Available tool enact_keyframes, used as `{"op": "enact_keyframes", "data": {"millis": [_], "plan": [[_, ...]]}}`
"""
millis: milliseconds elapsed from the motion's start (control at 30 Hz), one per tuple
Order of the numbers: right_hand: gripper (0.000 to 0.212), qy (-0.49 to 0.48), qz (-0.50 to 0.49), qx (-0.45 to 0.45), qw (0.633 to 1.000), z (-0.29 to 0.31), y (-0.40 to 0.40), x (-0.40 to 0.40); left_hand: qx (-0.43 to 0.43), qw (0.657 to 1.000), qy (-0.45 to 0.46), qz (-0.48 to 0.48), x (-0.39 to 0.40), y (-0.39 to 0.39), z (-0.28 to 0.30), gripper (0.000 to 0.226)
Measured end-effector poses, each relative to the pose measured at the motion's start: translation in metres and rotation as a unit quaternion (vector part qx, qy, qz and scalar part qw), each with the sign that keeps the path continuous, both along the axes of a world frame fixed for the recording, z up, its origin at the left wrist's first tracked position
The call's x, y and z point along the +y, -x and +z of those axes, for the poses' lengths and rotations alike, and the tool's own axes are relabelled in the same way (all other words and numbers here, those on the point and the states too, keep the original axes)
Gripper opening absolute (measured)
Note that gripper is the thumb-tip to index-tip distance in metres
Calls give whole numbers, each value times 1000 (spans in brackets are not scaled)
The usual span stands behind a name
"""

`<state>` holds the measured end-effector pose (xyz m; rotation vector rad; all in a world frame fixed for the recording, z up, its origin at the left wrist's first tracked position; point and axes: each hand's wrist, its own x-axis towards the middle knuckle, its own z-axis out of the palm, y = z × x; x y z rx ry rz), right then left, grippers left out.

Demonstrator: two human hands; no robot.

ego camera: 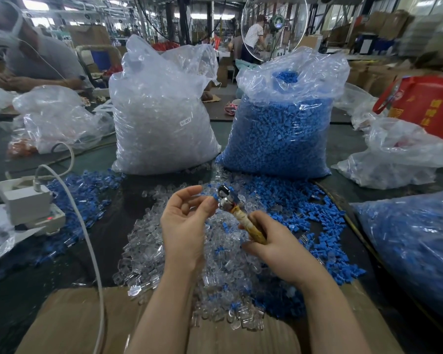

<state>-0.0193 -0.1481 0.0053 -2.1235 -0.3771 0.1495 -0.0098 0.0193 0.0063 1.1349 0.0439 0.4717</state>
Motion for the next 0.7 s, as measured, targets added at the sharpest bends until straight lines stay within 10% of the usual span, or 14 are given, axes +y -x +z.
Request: {"op": "enact_keyframes", "data": {"millis": [700], "plan": [[22, 64, 4, -4, 998, 4, 2, 1, -5, 1000, -24, -17, 1, 3, 4, 28]]}}
